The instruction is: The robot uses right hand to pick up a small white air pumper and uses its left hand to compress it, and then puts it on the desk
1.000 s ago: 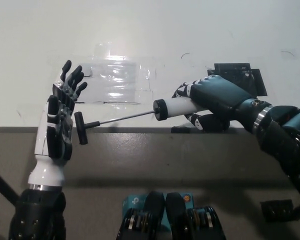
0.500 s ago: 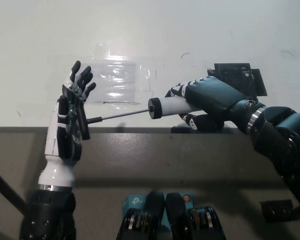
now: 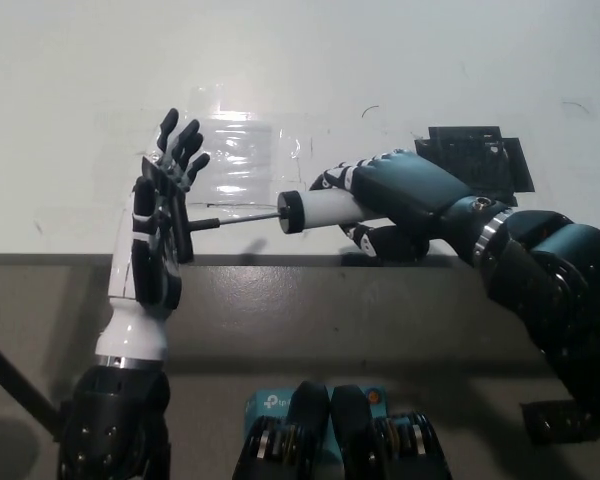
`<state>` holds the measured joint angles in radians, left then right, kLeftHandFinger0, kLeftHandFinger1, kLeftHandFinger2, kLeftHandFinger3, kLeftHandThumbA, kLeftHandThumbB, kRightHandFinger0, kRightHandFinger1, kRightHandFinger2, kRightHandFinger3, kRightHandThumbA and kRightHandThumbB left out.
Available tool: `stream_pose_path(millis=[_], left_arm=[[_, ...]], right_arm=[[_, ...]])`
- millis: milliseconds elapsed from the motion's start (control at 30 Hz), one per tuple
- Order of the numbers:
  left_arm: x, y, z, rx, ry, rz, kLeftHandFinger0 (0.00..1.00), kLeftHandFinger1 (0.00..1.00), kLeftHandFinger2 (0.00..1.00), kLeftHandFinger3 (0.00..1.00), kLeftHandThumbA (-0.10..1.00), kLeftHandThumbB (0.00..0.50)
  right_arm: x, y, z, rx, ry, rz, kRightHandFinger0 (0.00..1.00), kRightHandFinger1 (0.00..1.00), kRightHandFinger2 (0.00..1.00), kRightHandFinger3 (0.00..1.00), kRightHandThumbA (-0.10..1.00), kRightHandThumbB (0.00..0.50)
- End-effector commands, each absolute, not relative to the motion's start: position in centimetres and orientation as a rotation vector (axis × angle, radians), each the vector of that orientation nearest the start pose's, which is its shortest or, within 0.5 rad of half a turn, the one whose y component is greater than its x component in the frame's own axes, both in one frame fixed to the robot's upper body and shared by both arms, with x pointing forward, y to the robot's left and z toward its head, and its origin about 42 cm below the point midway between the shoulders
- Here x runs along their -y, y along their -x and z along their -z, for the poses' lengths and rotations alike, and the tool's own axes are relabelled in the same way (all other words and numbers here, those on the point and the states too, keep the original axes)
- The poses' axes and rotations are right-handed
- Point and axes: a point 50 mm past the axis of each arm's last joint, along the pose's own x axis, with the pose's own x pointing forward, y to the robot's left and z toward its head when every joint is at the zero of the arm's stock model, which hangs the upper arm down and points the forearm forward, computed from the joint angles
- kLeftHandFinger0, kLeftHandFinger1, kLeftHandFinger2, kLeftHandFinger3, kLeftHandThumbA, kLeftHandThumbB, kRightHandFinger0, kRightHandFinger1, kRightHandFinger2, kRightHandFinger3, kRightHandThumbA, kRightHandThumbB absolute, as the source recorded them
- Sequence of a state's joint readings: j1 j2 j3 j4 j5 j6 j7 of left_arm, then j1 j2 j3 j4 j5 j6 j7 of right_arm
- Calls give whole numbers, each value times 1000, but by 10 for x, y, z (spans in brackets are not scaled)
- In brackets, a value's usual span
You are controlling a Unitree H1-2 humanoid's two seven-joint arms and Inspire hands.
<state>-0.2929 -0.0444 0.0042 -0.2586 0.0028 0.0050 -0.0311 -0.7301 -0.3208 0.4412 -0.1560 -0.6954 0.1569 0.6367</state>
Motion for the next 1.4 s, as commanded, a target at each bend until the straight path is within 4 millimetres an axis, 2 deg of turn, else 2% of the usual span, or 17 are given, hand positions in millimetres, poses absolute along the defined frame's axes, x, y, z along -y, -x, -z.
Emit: stream_pose_path(millis=[0, 200, 300, 367, 500, 567, 633, 833, 867, 933, 967, 1000, 1033, 1067, 1133, 1267, 1367], left_arm=[[-163, -346, -267, 586, 38, 103, 1000, 1000, 1000, 1000, 1000, 206], [-157, -352, -266, 564, 19, 89, 1000, 1000, 1000, 1000, 1000, 223], [-152, -357, -264, 560, 6, 86, 1000, 1000, 1000, 1000, 1000, 236], [-150, -358, -263, 558, -1, 87, 1000, 1000, 1000, 1000, 1000, 232], [-145, -360, -262, 551, -7, 98, 1000, 1000, 1000, 1000, 1000, 225], [-143, -361, -262, 549, -10, 111, 1000, 1000, 1000, 1000, 1000, 235], [-140, -362, -261, 553, 3, 127, 1000, 1000, 1000, 1000, 1000, 240], [-134, -363, -258, 551, -8, 132, 1000, 1000, 1000, 1000, 1000, 244], [-132, -362, -257, 546, -12, 131, 1000, 1000, 1000, 1000, 1000, 252], [-133, -362, -255, 541, -13, 128, 1000, 1000, 1000, 1000, 1000, 254], [-134, -363, -256, 544, -14, 127, 1000, 1000, 1000, 1000, 1000, 254], [-138, -364, -255, 548, -8, 123, 1000, 1000, 1000, 1000, 1000, 244], [-139, -364, -255, 549, -9, 120, 1000, 1000, 1000, 1000, 1000, 242], [-143, -364, -255, 550, -11, 117, 1000, 1000, 1000, 1000, 1000, 239], [-152, -364, -254, 547, -2, 101, 1000, 1000, 1000, 1000, 1000, 232], [-171, -360, -254, 539, 2, 68, 1000, 1000, 1000, 1000, 1000, 239], [-187, -355, -254, 546, -5, 50, 1000, 1000, 1000, 1000, 1000, 248]], right_arm=[[105, -404, -356, 550, 1337, -651, 0, 416, 748, 762, -100, 161], [93, -401, -357, 574, 1324, -670, 0, 418, 748, 777, -100, 160], [87, -399, -359, 568, 1310, -683, 0, 425, 755, 827, -100, 156], [84, -398, -360, 567, 1307, -685, 0, 423, 760, 805, -100, 158], [79, -397, -362, 567, 1298, -699, 0, 355, 713, 627, -100, 156], [78, -397, -362, 565, 1302, -698, 0, 284, 603, 400, -100, 159], [77, -397, -362, 569, 1298, -700, 0, 243, 564, 260, -100, 156], [77, -400, -360, 581, 1289, -702, 0, 235, 553, 218, -100, 165], [78, -400, -359, 580, 1289, -704, 0, 229, 530, 268, -100, 160], [79, -402, -359, 590, 1278, -703, 0, 184, 507, 150, -100, 168], [78, -402, -360, 593, 1279, -703, 0, 190, 530, 153, -100, 168], [83, -405, -360, 588, 1293, -691, 0, 221, 623, 193, -100, 172], [84, -407, -360, 587, 1306, -683, 0, 264, 674, 270, -100, 171], [87, -409, -359, 578, 1336, -665, 0, 312, 730, 457, -100, 168], [94, -416, -359, 526, 1362, -639, 0, 390, 732, 732, -100, 154], [109, -429, -360, 478, 1395, -582, 4, 422, 760, 754, -100, 135], [123, -443, -360, 456, 1414, -555, 1, 423, 751, 770, -100, 147]])
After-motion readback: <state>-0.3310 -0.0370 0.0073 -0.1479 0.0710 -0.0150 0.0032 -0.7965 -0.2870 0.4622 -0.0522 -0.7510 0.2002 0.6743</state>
